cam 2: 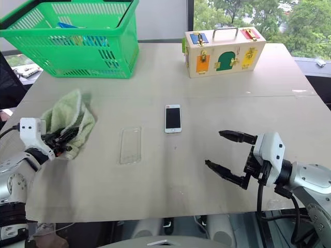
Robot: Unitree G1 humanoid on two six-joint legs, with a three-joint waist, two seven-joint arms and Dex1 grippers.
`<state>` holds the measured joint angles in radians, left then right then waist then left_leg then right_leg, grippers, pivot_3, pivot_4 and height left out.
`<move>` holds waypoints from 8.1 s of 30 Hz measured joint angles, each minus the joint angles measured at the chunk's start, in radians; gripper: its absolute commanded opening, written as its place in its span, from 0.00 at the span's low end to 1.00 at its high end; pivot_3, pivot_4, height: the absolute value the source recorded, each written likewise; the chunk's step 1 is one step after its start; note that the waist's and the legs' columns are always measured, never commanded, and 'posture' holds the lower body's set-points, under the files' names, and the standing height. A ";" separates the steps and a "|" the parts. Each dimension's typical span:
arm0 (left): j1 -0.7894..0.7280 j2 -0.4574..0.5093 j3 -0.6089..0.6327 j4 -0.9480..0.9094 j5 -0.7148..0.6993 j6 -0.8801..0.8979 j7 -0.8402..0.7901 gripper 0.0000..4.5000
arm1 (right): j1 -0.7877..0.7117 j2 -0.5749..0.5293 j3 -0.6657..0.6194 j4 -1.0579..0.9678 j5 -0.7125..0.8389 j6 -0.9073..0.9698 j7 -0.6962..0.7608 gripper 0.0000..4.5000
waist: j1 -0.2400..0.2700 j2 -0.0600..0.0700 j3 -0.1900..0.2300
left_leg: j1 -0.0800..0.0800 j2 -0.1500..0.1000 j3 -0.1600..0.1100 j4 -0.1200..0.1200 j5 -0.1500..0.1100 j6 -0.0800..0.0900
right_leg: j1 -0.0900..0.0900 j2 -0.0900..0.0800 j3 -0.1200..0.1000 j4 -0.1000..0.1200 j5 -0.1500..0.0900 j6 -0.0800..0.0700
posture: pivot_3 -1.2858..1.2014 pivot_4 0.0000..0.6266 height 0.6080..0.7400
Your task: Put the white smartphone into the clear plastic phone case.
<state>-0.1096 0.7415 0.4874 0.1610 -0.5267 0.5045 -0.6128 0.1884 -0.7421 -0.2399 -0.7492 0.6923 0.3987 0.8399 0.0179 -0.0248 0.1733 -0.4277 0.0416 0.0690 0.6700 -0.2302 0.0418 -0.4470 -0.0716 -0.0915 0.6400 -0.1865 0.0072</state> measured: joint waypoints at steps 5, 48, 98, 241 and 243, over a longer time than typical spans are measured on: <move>-0.034 0.028 0.019 -0.095 -0.134 0.116 -0.112 1.00 | 0.008 0.012 0.010 0.004 -0.014 -0.014 0.000 1.00 | 0.001 -0.001 0.000 | -0.001 0.000 0.000 0.000 -0.001 -0.001 | 0.000 0.001 -0.002 0.000 0.000 0.000 | 0.52 0.24 1.00; -0.661 0.275 -0.585 0.962 0.491 -0.786 -0.615 0.02 | -0.022 -0.007 0.038 -0.055 0.000 0.015 -0.070 1.00 | 0.018 0.000 0.000 | -0.003 0.001 0.002 0.003 0.001 0.002 | -0.001 0.007 -0.002 0.001 0.000 0.000 | 0.52 0.24 1.00; -0.687 0.262 -1.003 0.519 0.233 -0.808 -0.993 0.99 | 0.063 -0.016 0.005 -0.107 0.036 0.034 -0.057 1.00 | 0.016 -0.001 0.000 | -0.002 0.000 0.002 0.005 0.001 0.002 | -0.001 0.007 0.000 0.002 0.001 0.000 | 0.52 0.24 1.00; 0.207 0.015 -0.109 -0.452 -0.131 -0.079 -0.541 1.00 | -0.699 0.286 0.506 0.577 -0.498 0.469 -0.175 0.62 | -0.001 0.007 -0.003 | -0.005 -0.002 0.002 -0.002 0.000 0.004 | -0.001 0.006 0.008 -0.008 0.000 0.002 | 0.52 0.24 1.00; 0.239 0.026 -0.091 -0.444 -0.141 -0.097 -0.577 1.00 | -0.662 0.227 0.489 0.546 -0.470 0.440 -0.117 0.62 | -0.005 0.008 -0.002 | -0.006 -0.002 0.002 -0.002 0.000 0.004 | -0.001 0.007 0.008 -0.009 0.000 0.002 | 0.52 0.24 1.00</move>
<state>0.1292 0.7676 0.3960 -0.2833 -0.6675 0.4075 -1.1903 -0.4737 -0.5152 0.2491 -0.2031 0.2222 0.8385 0.7224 0.0133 -0.0167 0.1709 -0.4332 0.0398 0.0712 0.6678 -0.2307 0.0462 -0.4482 -0.0645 -0.0832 0.6310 -0.1861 0.0091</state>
